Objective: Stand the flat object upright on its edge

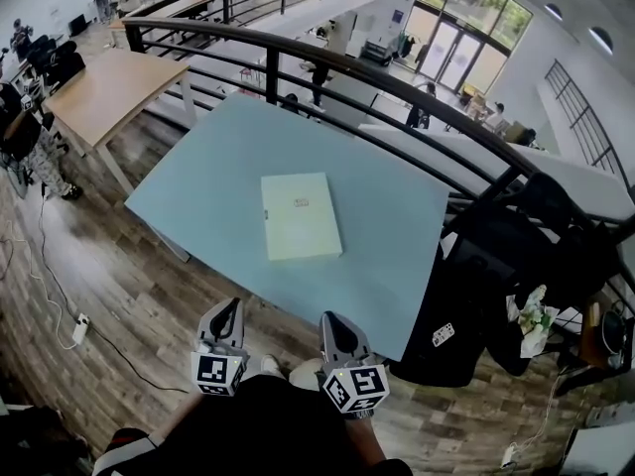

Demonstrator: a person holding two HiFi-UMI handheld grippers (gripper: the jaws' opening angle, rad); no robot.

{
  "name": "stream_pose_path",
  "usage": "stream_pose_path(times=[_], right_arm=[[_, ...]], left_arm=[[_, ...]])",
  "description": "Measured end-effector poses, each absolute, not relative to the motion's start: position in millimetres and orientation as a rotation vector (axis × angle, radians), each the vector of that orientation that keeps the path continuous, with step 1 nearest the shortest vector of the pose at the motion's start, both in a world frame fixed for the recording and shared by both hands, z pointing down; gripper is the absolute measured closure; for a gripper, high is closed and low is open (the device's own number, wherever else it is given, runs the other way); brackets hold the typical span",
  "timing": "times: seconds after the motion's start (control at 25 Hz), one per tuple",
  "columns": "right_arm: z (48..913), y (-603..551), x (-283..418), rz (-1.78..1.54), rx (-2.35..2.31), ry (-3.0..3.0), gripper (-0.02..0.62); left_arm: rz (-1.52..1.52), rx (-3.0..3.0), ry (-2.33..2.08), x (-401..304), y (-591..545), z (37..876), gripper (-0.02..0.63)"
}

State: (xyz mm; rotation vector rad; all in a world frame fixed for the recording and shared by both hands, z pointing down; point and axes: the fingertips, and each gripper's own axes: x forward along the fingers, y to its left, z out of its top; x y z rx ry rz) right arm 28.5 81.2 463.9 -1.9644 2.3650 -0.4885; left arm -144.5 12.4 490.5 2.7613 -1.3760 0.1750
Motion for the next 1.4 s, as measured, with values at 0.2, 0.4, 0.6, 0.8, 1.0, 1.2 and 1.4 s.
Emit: stream_pose_path(times=[0.2, 0.4, 0.6, 0.8, 1.0, 1.2, 1.4], right_arm=[[475, 78, 38, -0.511, -1.985, 2.387, 0.595], [478, 71, 39, -0.491, -1.928, 2.413, 0.595], [490, 53, 49, -0.534, -1.906, 2.449, 0.595], [488, 22, 67, -0.523, -1.900, 2.477, 0.595], [492, -3, 87, -0.540, -1.888, 2.487, 0.595], [497, -24, 101, -0.554, -1.865, 2.509, 0.595], [501, -40, 118, -0.563, -1.824, 2.544, 0.595]], left_arm=[[0.150, 2.742, -1.357, -141, 9, 495, 0.603], [0.184, 2.730, -1.343, -133, 6, 508, 0.603], [0.207, 2.746, -1.350, -120, -2, 511, 0.603], [0.230, 2.734, -1.386, -112, -22, 510, 0.603], [0.252, 2.725, -1.410, -102, -42, 509, 0.603], [0.243, 2.770, -1.378, -85, -59, 505, 0.603], [0.283, 2.764, -1.422, -69, -71, 504, 0.603]])
